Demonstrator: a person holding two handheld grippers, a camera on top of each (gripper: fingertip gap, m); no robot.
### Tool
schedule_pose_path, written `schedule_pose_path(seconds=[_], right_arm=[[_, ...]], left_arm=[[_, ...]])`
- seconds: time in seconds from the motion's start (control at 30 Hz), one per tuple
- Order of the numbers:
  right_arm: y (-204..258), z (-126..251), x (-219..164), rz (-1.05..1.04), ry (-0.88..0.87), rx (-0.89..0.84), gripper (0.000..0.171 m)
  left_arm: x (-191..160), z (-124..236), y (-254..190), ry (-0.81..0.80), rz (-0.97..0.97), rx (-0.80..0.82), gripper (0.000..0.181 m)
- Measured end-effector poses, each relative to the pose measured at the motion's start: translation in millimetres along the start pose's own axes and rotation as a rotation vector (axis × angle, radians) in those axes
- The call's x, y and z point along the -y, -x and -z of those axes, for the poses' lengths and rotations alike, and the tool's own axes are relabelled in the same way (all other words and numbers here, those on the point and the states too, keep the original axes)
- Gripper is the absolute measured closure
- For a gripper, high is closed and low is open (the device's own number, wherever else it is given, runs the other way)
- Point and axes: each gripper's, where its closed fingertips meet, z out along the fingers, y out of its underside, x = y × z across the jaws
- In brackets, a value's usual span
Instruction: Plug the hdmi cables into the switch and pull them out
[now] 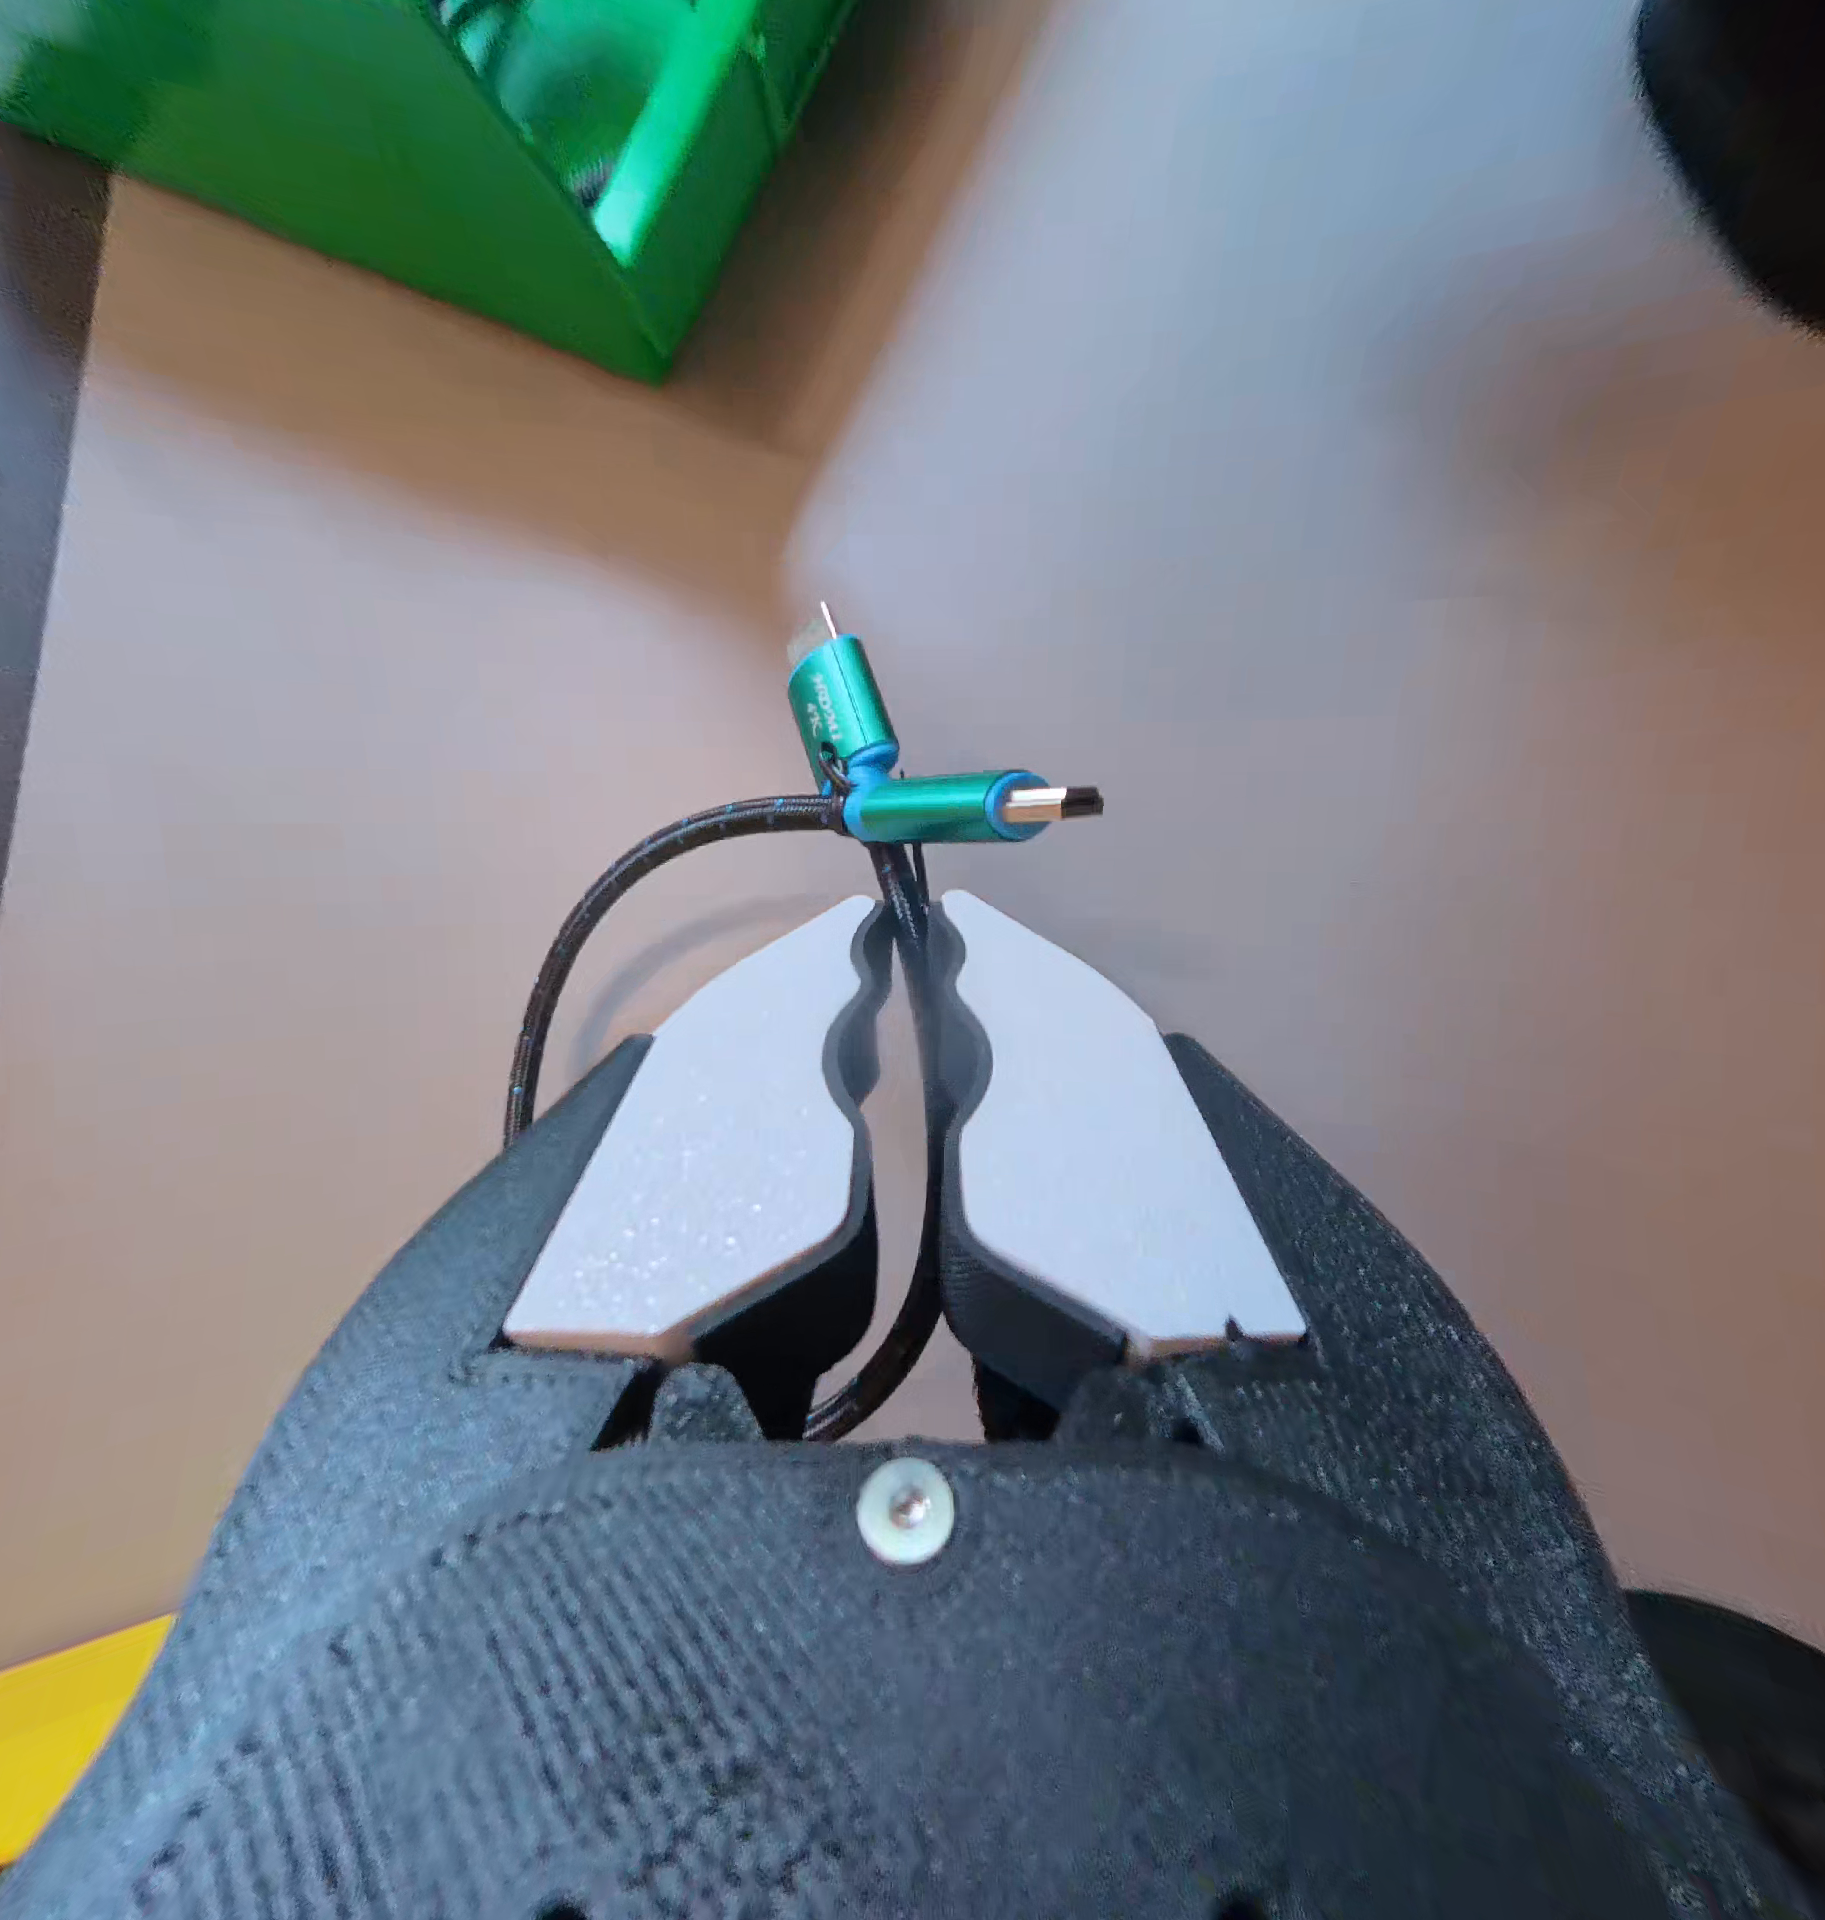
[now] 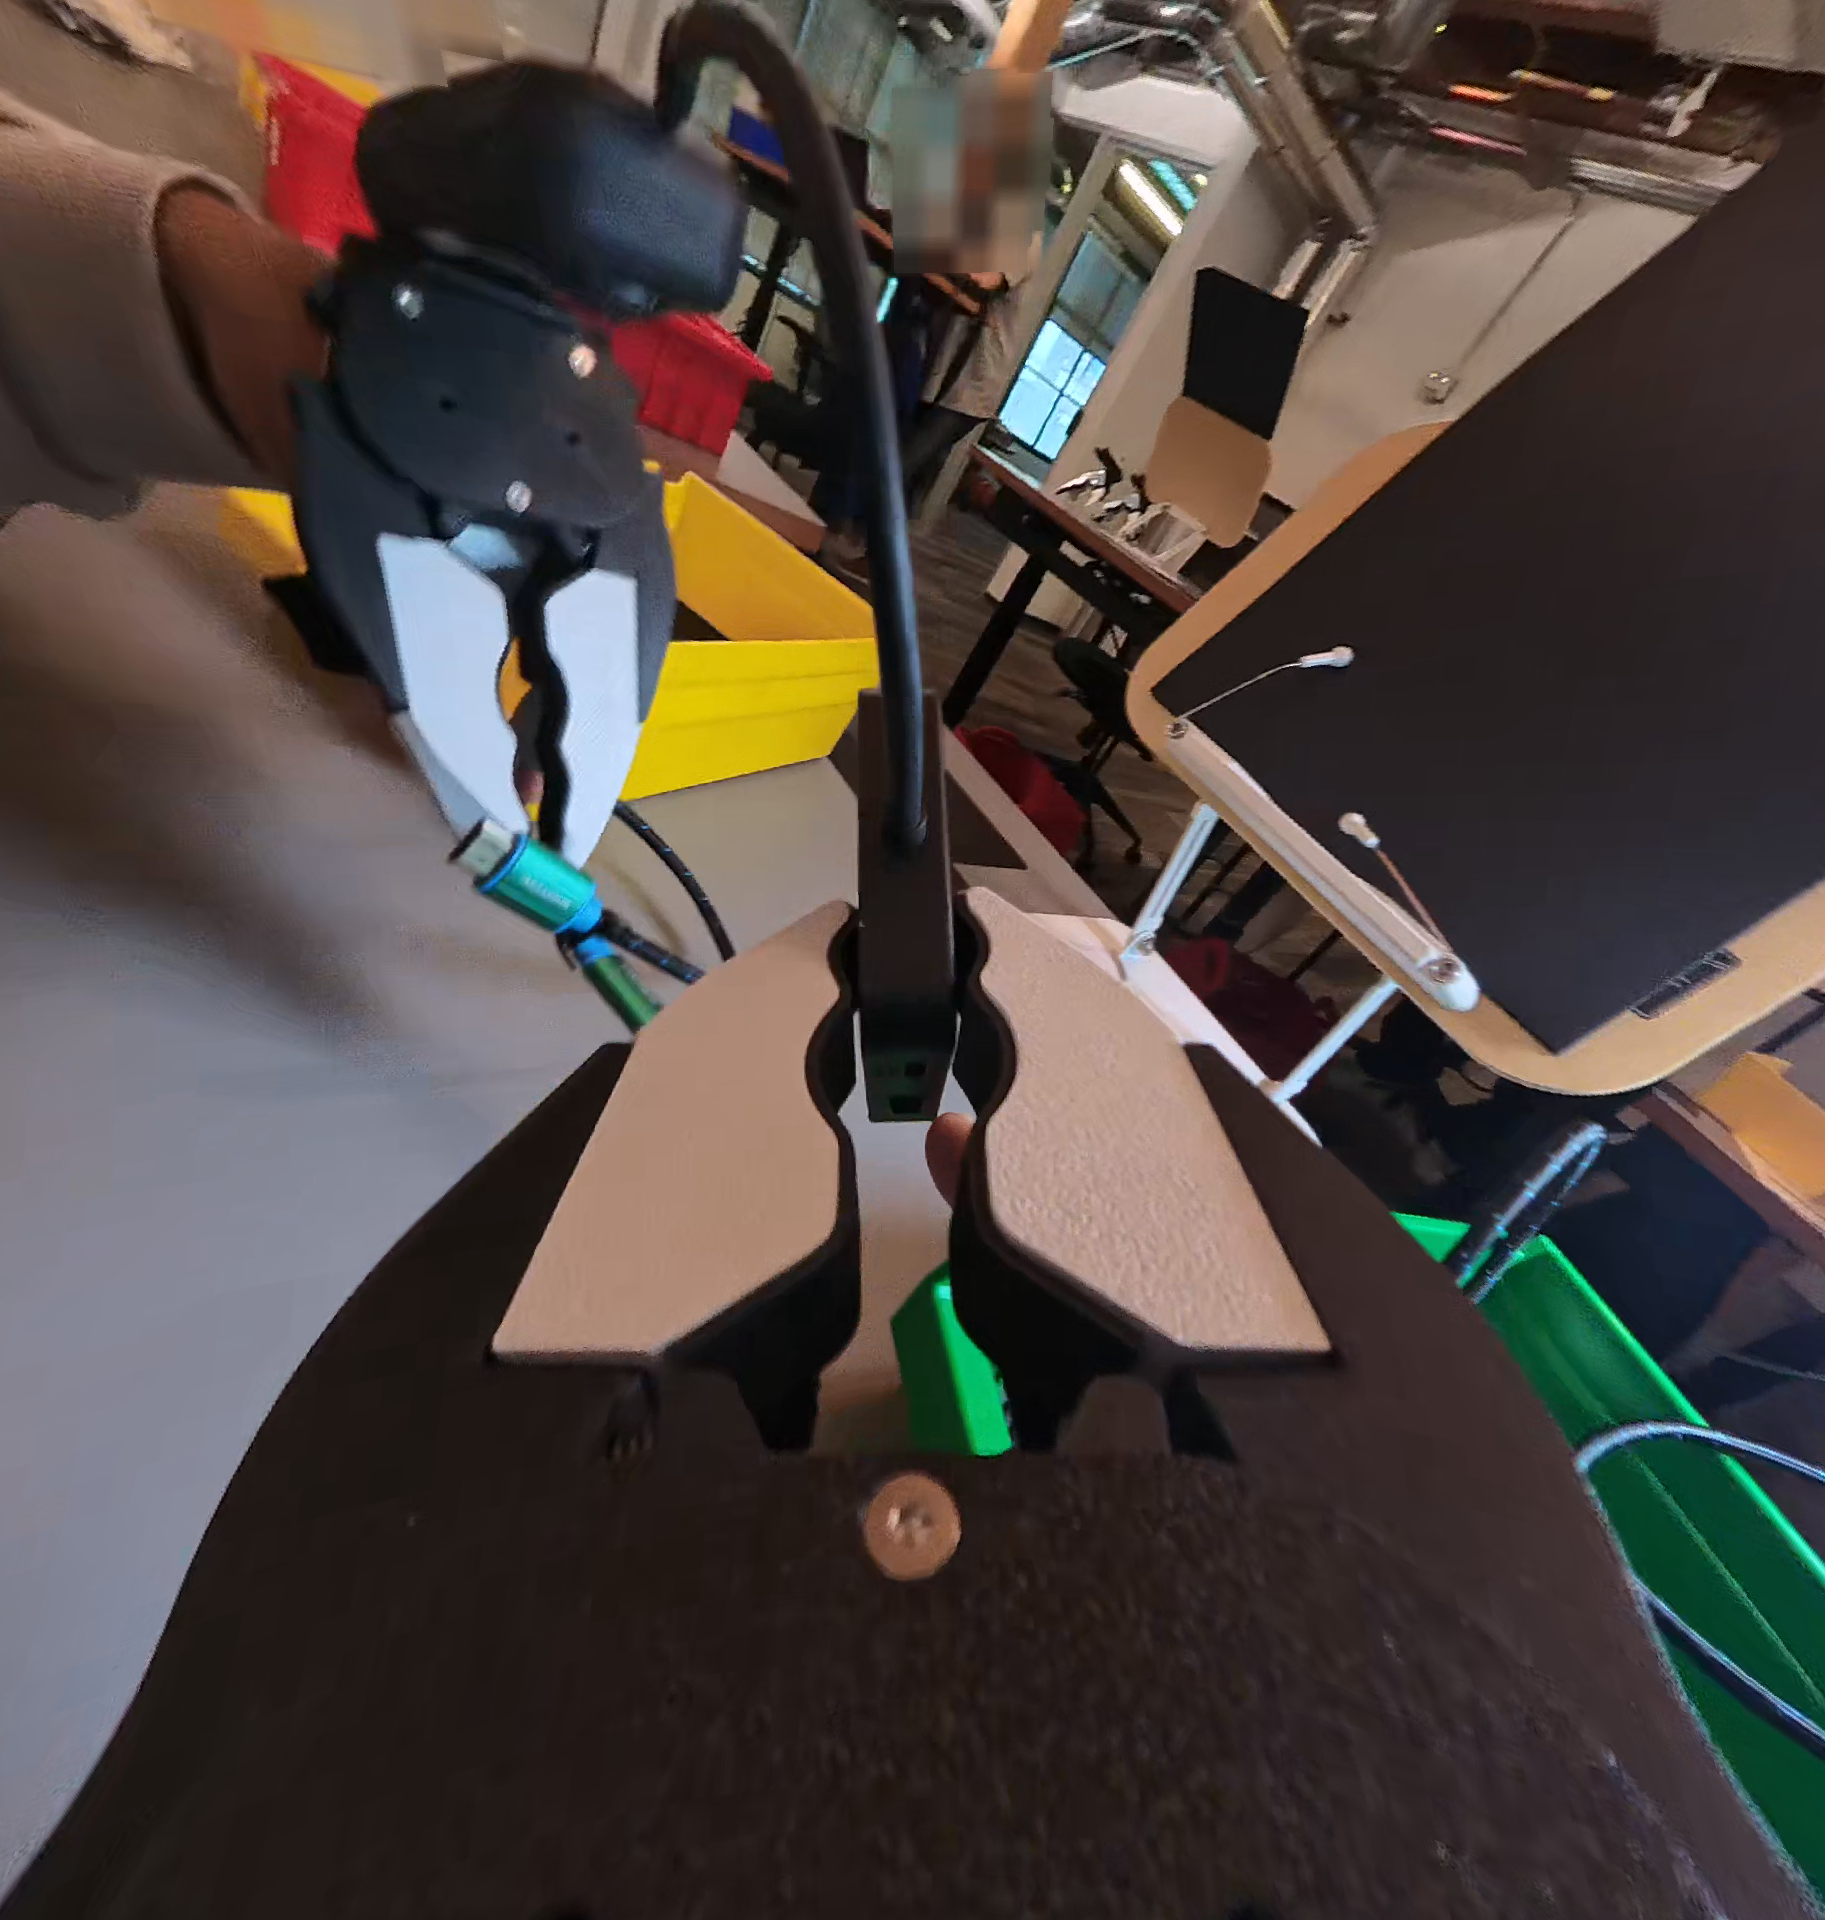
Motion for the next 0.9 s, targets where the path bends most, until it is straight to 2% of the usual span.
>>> schedule_pose_path(seconds=[0.03, 0.13, 0.33, 0.53, 0.7, 0.83, 0.9], right_arm=[[3.2, -1.5, -0.9, 0.001, 0.005, 0.014, 0.157], [3.6, -2.3, -2.4, -0.018, 0.005, 0.019, 0.157], [-11.8, 6.5, -3.8, -0.175, -0.050, 0.018, 0.157], [-26.0, 11.1, -6.4, -0.303, -0.105, -0.001, 0.157], [-32.3, 15.6, -4.7, -0.321, -0.122, -0.022, 0.157], [-27.1, 16.3, -6.4, -0.281, -0.096, 0.007, 0.157], [-10.6, 14.5, -9.1, -0.265, -0.063, 0.108, 0.157]], left_arm=[[5.3, 5.4, -1.0, -0.015, -0.004, -0.016, 0.175], [14.1, 15.6, -0.5, -0.035, -0.030, -0.035, 0.175], [23.3, 29.7, -17.5, -0.167, -0.027, -0.175, 0.175], [2.5, 7.4, -38.2, -0.078, -0.071, -0.256, 0.175], [2.0, -11.1, -39.3, -0.042, -0.120, -0.219, 0.175], [18.1, 5.2, -34.2, -0.137, -0.118, -0.181, 0.175], [27.4, 17.6, -30.1, -0.206, -0.093, -0.171, 0.175]])
